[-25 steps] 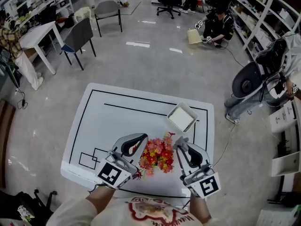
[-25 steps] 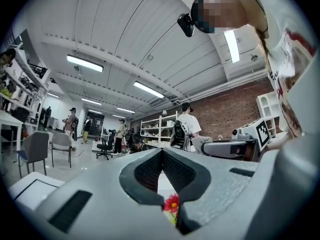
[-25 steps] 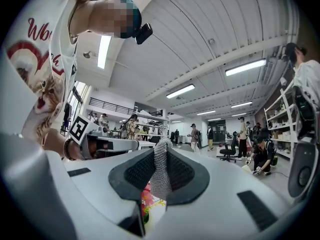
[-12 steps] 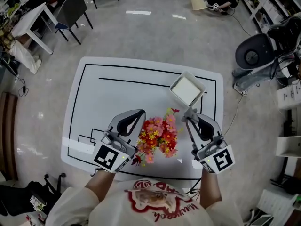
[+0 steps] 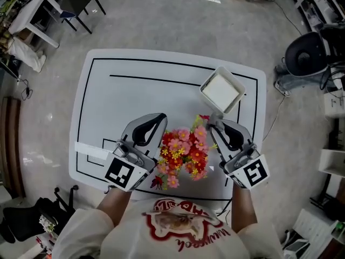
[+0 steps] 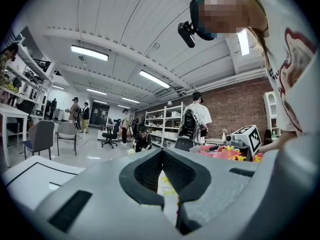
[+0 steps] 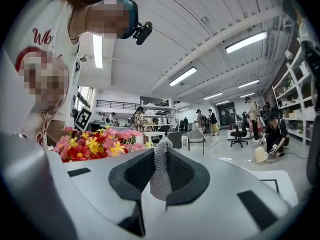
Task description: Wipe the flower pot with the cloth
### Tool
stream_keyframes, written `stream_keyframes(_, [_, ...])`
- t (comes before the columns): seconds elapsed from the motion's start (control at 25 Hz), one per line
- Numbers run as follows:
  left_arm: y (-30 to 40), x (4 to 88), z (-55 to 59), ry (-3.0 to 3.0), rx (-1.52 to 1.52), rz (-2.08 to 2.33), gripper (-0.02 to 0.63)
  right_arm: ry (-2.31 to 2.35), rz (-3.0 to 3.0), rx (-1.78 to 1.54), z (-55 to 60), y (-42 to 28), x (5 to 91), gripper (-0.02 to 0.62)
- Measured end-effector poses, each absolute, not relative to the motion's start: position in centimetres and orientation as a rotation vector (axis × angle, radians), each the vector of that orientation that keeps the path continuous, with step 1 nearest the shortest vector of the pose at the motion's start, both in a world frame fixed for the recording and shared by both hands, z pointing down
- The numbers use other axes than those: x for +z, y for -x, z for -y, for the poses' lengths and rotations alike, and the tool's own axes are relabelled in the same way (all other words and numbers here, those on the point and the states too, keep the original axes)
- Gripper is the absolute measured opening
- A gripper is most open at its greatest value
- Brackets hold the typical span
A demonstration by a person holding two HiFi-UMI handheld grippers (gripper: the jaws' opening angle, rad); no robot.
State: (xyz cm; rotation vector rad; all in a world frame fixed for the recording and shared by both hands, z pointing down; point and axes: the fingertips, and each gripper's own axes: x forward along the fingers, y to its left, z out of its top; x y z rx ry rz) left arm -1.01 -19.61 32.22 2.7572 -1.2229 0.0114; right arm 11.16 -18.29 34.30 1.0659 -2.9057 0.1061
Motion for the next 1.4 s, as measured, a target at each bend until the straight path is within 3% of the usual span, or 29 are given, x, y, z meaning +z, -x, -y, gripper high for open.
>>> stream_keyframes(1.4, [2.5,37.3,23.3,-2.671,0.059,1.278,0.003,-0.675,2.875,0.308,17.9,-7.8,42.9,0.057])
